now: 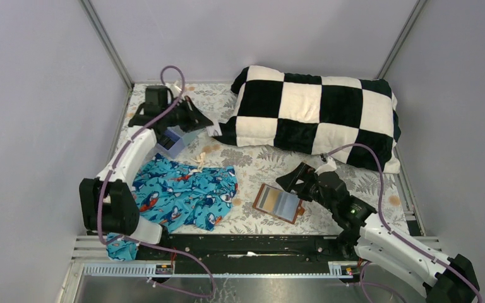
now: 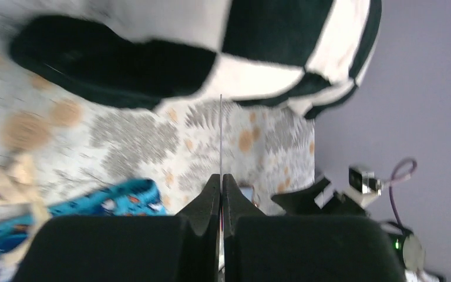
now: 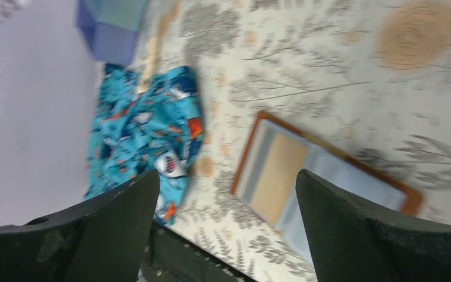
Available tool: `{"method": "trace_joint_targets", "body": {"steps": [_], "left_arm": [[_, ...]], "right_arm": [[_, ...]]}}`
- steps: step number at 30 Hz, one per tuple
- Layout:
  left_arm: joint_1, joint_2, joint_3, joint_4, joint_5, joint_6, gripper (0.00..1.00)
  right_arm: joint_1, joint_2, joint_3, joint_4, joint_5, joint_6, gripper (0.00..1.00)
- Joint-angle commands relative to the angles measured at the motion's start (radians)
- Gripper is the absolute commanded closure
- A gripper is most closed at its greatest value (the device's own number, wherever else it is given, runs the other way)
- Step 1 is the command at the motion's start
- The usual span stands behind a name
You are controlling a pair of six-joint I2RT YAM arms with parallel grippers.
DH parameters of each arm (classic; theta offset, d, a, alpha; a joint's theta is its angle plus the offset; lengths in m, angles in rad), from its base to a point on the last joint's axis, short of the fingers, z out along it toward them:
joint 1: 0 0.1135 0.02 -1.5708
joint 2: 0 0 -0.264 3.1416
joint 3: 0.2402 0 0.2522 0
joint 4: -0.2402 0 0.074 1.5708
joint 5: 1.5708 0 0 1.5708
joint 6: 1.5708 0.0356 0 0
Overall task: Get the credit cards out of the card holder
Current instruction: Place the credit card in the storage box.
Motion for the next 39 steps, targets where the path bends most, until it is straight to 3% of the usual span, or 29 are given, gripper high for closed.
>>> {"method": "trace_joint_targets", "body": {"steps": [1,6,10,17,34,37,38,39], "left_arm": [[0.11,0.08,0.087,-0.041,0.006,0.062,1.0],[0.153,0.092,0.116,-0.004,-0.101,0.1,1.0],[0.282,0.138,0.135,-0.009,-0.034,0.066,1.0],[0.425,0.212,0.05,0.14,0.022,-0.034,1.0],[0.431,0.42,0.096,0.27,0.023,-0.066,1.0],[0.43,0.454,0.122,0.264,0.003,-0.069,0.88],[0.429,0.459,0.128,0.253,-0.007,-0.064,0.79],[0.43,0.465,0.132,0.242,-0.013,-0.059,0.58]], "right_arm": [[-0.017,0.053,0.091,-0.267,0.169,-0.056,0.06],[-0.042,0.188,0.227,-0.352,0.153,-0.045,0.06],[-0.079,0.282,0.308,-0.356,0.099,-0.056,0.06],[-0.148,0.439,0.45,-0.368,0.018,-0.122,0.06],[-0.226,0.495,0.556,-0.416,0.001,-0.16,0.07],[-0.228,0.485,0.555,-0.417,0.007,-0.147,0.07],[-0.227,0.483,0.554,-0.418,0.007,-0.14,0.07],[-0.229,0.485,0.554,-0.416,0.005,-0.134,0.07]]}}
